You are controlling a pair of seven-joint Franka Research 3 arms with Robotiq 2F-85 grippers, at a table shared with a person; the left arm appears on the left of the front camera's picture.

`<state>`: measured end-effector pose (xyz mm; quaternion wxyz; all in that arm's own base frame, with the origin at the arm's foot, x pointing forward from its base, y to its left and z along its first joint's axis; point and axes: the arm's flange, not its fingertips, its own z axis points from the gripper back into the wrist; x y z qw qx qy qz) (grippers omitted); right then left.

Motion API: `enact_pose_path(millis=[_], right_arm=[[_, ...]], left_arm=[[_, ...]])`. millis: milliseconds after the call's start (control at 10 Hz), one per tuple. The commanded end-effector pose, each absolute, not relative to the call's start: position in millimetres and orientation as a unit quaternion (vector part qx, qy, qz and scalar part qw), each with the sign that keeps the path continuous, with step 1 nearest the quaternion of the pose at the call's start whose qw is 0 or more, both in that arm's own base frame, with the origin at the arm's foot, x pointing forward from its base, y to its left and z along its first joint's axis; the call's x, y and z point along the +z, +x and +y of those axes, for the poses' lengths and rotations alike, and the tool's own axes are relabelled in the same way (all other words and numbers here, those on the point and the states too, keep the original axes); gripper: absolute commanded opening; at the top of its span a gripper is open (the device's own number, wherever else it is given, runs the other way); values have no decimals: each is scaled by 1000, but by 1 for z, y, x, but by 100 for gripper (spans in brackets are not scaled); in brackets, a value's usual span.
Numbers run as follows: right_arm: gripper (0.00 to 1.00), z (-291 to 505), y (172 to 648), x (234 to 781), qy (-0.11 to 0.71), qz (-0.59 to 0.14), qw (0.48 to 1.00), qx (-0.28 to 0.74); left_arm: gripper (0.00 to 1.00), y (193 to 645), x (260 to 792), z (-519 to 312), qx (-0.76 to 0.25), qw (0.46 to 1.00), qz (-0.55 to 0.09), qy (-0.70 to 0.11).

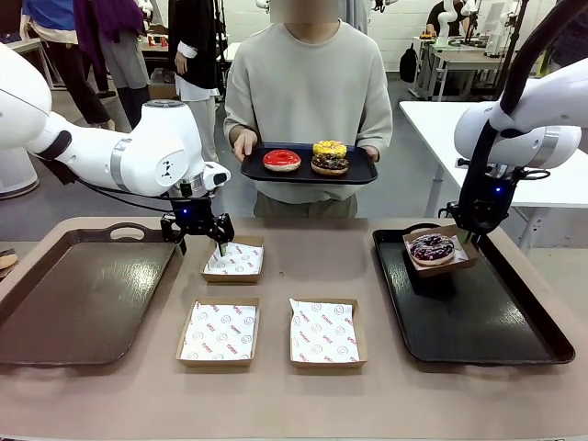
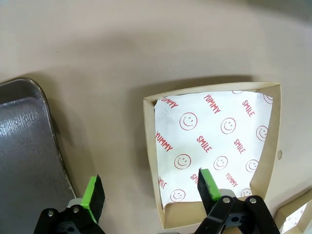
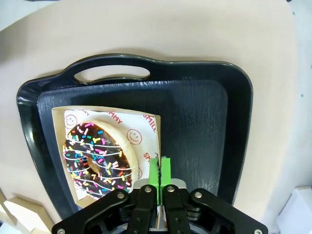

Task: Individually package the donuts and arrange them on the tray.
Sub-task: Place the picked Paper togo box on the Handle tray while simultaneously picking up another Paper togo box from the table with the other hand.

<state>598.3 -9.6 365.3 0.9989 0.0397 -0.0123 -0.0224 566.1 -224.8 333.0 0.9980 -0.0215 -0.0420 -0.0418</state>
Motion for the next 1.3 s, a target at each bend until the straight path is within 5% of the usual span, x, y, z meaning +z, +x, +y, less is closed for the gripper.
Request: enact_pose_path(millis=[0, 300, 400, 500, 600, 800, 900, 1100, 1200], right_arm=[[1, -10, 603, 368, 30, -7, 999, -26], [1, -10, 603, 368, 33, -3, 999, -27], [36, -10, 602, 368, 34, 1, 999, -27], [60, -10, 602, 367, 36, 3, 999, -28], [95, -11, 602, 367, 37, 4, 999, -29], [100, -10, 602, 368, 37, 4, 999, -29], [100, -10, 601, 368, 40, 4, 999, -30], [100, -13, 601, 367, 43, 7, 998, -37], [100, -14, 601, 367, 44, 7, 998, -38]], left_arm=[[100, 573, 332, -231, -30, 999, -36, -18], [100, 577, 328, -233, -25, 999, -26, -18], [51, 579, 326, -233, -24, 999, -24, -23], [40, 580, 325, -233, -21, 999, -20, -23], [0, 580, 324, -233, -20, 999, -18, -24], [0, 580, 324, -234, -21, 999, -16, -26], [15, 581, 324, -234, -17, 999, -14, -26], [0, 581, 324, -235, -16, 999, -10, -28], [0, 581, 324, -235, -16, 999, -9, -27]])
